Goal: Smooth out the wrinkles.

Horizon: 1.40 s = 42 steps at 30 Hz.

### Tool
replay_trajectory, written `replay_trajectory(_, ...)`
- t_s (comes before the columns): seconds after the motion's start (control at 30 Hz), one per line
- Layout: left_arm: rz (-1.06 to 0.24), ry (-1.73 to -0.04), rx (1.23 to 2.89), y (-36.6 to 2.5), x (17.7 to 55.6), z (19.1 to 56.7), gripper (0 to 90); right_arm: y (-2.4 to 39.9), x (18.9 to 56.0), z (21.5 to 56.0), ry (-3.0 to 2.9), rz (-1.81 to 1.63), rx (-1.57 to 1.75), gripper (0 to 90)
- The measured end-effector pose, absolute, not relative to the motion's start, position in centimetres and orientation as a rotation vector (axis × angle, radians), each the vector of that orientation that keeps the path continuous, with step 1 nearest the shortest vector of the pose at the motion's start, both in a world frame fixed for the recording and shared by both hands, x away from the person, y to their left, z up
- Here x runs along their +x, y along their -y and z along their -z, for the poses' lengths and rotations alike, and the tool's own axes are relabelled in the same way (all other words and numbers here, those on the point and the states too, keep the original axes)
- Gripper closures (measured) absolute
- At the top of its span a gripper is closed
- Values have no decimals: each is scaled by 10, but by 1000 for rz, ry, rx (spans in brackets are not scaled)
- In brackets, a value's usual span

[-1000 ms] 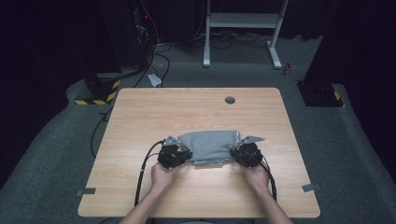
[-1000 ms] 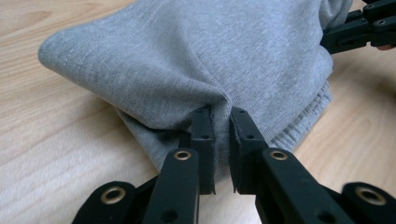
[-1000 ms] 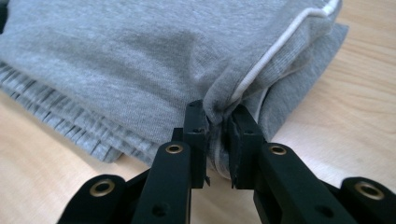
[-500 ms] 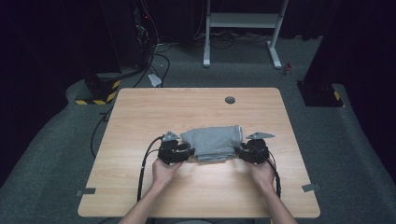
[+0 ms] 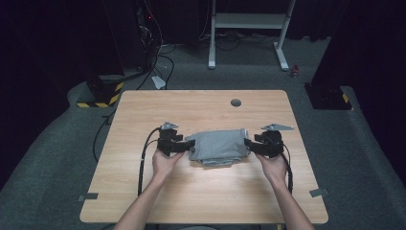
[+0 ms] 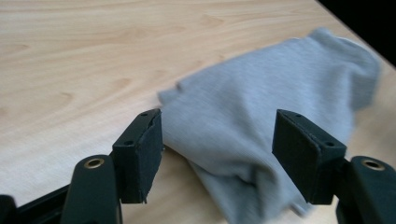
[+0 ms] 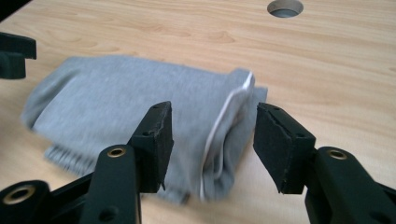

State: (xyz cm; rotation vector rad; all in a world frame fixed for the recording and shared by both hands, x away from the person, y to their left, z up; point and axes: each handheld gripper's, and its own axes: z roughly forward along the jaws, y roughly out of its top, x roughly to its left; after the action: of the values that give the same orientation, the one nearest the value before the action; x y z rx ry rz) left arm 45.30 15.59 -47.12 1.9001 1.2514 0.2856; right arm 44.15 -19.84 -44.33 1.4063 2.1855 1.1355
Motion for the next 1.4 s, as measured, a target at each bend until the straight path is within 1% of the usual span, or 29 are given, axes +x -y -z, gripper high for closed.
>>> replay_trajectory(0.03,-291,-1262,1915,-155,457,472,327,194,447,443,-2185,-1109,1405,463)
replay_trajectory(0.27,-221,-1292,1938,-143,478,482,333,174,482,454,-2220,-1011,1468,463)
replay_trajectory(0.33,-173,-1308,1948,-140,483,486,344,172,488,458,-2232,-993,1503,469)
replay_trajectory(0.4,-155,-1310,1961,-136,485,490,376,172,491,464,-2246,-981,1517,493)
replay_trajectory(0.5,-129,-1304,1963,-134,486,491,437,173,492,468,-2261,-983,1537,564)
replay_trajectory(0.57,-111,-1296,1964,-133,487,491,497,175,492,470,-2284,-989,1531,634)
replay_trajectory(0.63,-113,-1284,1975,-132,487,489,588,176,492,470,-2307,-994,1522,734)
replay_trajectory(0.7,-127,-1266,1992,-130,485,487,689,177,490,468,-2317,-1005,1500,808)
replay_trajectory(0.8,-138,-1238,2008,-131,484,483,831,176,487,465,-2331,-1014,1461,838)
replay_trajectory(0.87,-139,-1223,1991,-132,482,479,893,176,485,462,-2332,-1025,1449,842)
replay_trajectory(1.03,-137,-1182,1954,-136,478,469,896,177,478,455,-2316,-1072,1377,845)
replay_trajectory(1.17,-144,-1177,1969,-138,476,467,895,176,470,451,-2316,-1100,1345,844)
replay_trajectory(1.2,-151,-1194,1965,-139,477,468,871,175,470,451,-2317,-1096,1340,845)
replay_trajectory(1.23,-158,-1210,1954,-141,478,469,789,175,470,450,-2316,-1097,1341,844)
replay_trajectory(1.3,-150,-1241,1946,-143,479,472,688,175,470,451,-2314,-1100,1340,844)
replay_trajectory(1.4,-149,-1309,1959,-143,481,479,494,175,471,452,-2317,-1095,1336,844)
